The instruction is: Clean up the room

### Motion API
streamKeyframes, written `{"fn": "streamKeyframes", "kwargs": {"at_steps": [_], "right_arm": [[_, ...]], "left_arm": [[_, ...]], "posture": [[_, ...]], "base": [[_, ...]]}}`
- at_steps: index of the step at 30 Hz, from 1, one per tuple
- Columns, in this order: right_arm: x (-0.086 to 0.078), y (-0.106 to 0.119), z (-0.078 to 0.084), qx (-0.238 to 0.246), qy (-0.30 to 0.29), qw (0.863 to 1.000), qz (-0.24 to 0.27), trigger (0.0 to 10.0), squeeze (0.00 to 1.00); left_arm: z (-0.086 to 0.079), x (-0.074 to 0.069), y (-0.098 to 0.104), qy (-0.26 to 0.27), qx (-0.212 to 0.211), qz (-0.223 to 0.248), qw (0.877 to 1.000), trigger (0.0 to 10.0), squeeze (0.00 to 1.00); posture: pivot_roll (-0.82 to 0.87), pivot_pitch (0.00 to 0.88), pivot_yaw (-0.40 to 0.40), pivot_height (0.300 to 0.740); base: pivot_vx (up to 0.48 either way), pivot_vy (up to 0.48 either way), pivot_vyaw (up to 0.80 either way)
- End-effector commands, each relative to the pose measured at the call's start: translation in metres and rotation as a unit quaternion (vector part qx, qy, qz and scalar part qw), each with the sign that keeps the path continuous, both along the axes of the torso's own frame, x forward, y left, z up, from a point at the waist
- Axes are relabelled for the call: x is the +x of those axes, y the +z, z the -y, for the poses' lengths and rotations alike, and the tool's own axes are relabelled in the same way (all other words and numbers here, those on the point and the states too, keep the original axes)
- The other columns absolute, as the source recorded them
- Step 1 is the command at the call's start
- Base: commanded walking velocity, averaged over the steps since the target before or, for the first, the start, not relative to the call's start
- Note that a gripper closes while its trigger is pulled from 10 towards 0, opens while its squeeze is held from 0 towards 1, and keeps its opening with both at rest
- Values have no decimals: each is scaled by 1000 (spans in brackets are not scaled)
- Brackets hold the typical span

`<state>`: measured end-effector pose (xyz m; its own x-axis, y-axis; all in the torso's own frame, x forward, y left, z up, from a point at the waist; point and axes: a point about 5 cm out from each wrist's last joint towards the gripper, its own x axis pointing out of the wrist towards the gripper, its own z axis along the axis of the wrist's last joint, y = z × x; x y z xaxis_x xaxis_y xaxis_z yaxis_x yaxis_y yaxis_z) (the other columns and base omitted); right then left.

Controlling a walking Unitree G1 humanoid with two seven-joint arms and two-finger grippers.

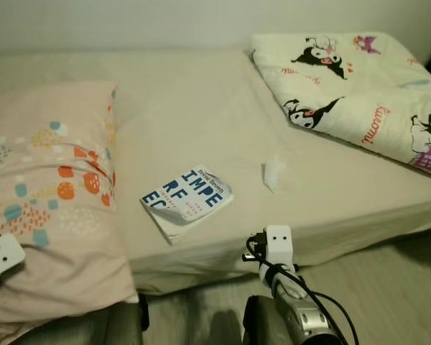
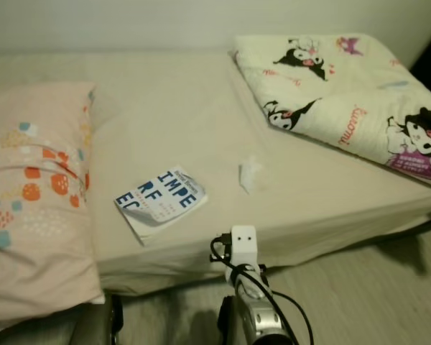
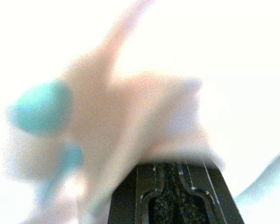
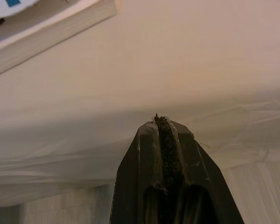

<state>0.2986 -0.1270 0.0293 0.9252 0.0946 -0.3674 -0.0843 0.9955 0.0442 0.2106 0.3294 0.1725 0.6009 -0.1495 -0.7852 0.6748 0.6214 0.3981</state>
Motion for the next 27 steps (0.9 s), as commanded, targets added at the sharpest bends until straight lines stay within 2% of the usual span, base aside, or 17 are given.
{"fn": "streamKeyframes", "kwargs": {"at_steps": [1,5,7,12,15,16,17,19,20,21,22,23,24,25,26,27], "right_arm": [[-4,-6,-1,0,3,1000,-14,10000,0],[-4,-6,-2,0,4,1000,-13,10000,0],[-3,-6,-2,1,5,1000,-14,10000,0],[-4,-6,-2,1,6,1000,-15,10000,0],[-4,-6,-2,1,8,1000,-15,10000,0],[-4,-6,-2,1,8,1000,-15,10000,0],[-4,-6,-2,2,8,1000,-15,10000,0],[-4,-6,-2,1,8,1000,-14,10000,0],[-3,-5,-1,1,6,1000,-12,10000,0],[-2,-4,-1,2,4,1000,-9,10000,0],[-2,-4,-1,2,4,1000,-9,10000,0],[0,-2,-1,4,0,1000,-4,10000,0],[2,1,0,7,-4,1000,2,10000,0],[2,1,0,7,-4,1000,2,10000,0],[6,7,4,25,-22,999,16,10000,0],[6,7,4,25,-22,999,16,10000,0]], "left_arm": [[9,-4,4,-28,-41,-29,998,0,0],[12,-9,18,-48,-64,-52,995,0,0],[21,-16,45,-75,-109,-76,988,0,0],[26,-15,58,-86,-135,-64,985,0,0],[40,-11,80,-117,-192,-21,974,0,0],[40,-11,80,-117,-192,-21,974,0,0],[44,-10,85,-125,-210,-9,970,0,0],[51,0,86,-131,-235,40,962,0,0],[53,11,81,-112,-246,80,959,0,0],[56,23,74,-89,-253,117,956,824,0],[56,23,74,-89,-253,117,956,824,0],[59,36,61,-51,-251,147,955,2157,0],[63,45,50,-25,-251,162,954,2549,0],[63,45,50,-25,-251,162,954,2549,0],[75,58,30,14,-262,185,947,8588,0],[75,58,30,14,-262,185,947,8588,0]], "posture": [[214,97,-53,591],[214,97,-53,591],[214,95,-54,591],[214,95,-54,591],[213,94,-54,591],[213,94,-54,591],[213,94,-54,591],[211,91,-55,591],[210,88,-58,591],[210,88,-58,591],[210,88,-58,591],[202,84,-55,591],[202,84,-55,591],[202,84,-55,591],[202,84,-55,591],[202,84,-55,591]], "base": [[0,0,0],[0,0,0],[0,0,0],[0,0,0],[0,0,0],[0,0,0],[0,0,0],[0,0,0],[0,0,0],[0,0,0],[0,0,0],[0,0,0],[0,0,0],[0,0,0],[0,0,0],[0,0,0]]}}
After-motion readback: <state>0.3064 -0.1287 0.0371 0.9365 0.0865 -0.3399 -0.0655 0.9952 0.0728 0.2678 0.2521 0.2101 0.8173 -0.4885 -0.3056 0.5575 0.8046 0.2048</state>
